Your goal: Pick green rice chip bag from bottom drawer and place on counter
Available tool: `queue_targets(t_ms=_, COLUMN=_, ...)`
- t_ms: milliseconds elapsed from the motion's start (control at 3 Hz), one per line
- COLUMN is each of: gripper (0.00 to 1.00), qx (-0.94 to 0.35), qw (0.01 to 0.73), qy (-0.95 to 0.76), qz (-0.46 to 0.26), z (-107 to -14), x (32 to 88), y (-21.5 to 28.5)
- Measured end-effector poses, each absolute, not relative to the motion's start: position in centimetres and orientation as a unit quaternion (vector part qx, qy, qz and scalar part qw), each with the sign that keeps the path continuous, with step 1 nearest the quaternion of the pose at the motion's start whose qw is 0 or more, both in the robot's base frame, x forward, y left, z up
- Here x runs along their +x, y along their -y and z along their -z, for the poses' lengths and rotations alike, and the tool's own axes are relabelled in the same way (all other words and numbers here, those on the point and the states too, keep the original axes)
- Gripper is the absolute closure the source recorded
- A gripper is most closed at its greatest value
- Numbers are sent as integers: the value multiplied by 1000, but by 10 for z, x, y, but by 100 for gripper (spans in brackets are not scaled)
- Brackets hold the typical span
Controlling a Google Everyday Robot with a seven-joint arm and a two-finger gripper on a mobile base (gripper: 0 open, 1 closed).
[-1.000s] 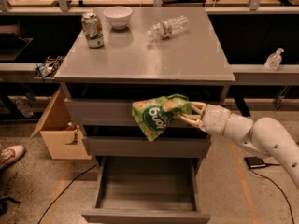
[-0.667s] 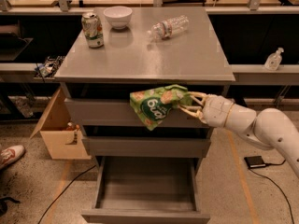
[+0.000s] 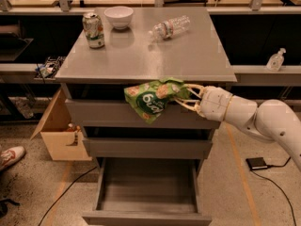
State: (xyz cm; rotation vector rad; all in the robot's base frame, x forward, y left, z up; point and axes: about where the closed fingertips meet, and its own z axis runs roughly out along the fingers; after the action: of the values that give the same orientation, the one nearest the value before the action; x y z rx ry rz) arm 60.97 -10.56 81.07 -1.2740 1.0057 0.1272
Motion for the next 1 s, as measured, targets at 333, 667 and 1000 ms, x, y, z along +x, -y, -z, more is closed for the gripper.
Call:
queue_targets(t_ms=333, gripper=100, qx=-580, qw=691, qy=-431, qz=-14, z=-835, x=615, y=114)
queue_targets(t_ms=667, gripper=100, qx=-609, qw=687, qy=-391, qz=59, z=-885, x=626, y=129)
queue_targets(t_ms=1000, gripper=100, qx=-637, qw=677, qy=-347, qz=123, z=-936, x=643, y=139)
